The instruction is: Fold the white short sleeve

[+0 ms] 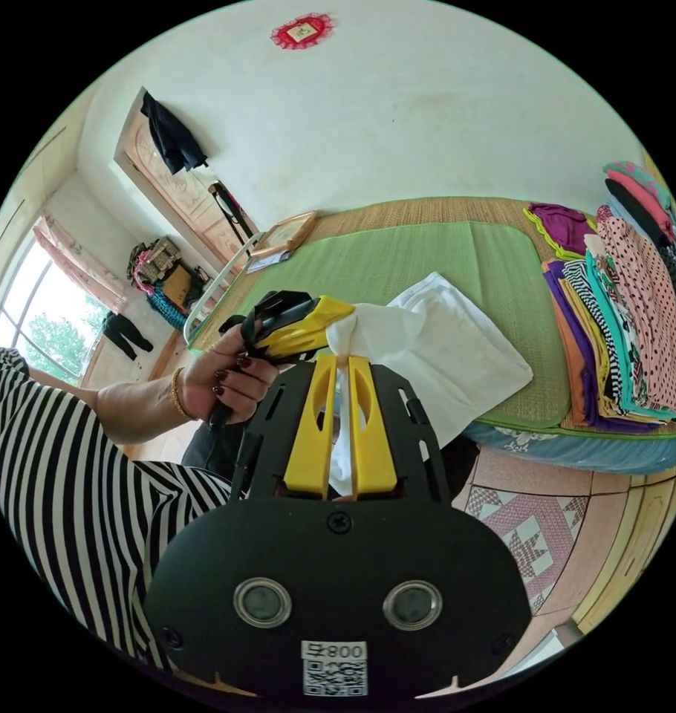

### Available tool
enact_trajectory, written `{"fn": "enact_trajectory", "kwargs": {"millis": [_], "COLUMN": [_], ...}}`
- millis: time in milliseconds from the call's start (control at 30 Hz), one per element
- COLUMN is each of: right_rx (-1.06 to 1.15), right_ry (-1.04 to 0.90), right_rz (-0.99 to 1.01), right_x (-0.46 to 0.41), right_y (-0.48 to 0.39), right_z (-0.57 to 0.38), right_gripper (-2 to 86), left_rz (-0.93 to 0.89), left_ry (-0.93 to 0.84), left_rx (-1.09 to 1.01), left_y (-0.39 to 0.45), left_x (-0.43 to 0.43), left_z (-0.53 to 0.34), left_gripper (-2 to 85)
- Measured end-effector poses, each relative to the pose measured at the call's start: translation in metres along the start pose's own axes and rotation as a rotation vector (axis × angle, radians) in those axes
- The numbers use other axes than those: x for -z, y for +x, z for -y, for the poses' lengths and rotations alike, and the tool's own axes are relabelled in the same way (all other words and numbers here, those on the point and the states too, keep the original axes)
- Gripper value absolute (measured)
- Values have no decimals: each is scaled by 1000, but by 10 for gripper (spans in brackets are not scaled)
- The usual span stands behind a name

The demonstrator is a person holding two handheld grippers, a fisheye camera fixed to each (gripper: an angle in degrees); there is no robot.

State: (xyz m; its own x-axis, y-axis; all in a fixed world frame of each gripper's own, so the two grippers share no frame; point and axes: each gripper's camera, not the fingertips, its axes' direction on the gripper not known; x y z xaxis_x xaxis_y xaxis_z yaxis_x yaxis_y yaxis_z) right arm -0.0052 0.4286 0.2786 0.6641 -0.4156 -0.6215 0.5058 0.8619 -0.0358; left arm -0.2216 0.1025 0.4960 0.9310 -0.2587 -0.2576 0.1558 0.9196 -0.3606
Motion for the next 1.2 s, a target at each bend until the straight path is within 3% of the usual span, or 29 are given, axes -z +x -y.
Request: {"fn": "enact_trajectory", "kwargs": {"millis": [200,367,567,733,967,1200], "right_rx": [-27,-32,-25,-25,-34,-30], "right_ry": [35,60,69,83,103,138], "right_rz": [67,141,168,197,227,233], "right_x": [24,44,65,82,104,131], "right_y": [12,17,15,14,14,6], "right_z": [-7,-12,-14,-17,-21,-31], "right_gripper": [23,22,22,22,22,22], "left_rz": [62,281,419,558,490,285], "left_ry": [39,140,137,25,16,114], "left_rx": [2,94,192,197,227,132], "left_y": [9,-5,-23,-14,-4,50], "left_x": [24,52,41,7,-11,-4], "left_z": [5,23,62,89,81,44], "left_gripper": [32,56,91,96,61,20]}}
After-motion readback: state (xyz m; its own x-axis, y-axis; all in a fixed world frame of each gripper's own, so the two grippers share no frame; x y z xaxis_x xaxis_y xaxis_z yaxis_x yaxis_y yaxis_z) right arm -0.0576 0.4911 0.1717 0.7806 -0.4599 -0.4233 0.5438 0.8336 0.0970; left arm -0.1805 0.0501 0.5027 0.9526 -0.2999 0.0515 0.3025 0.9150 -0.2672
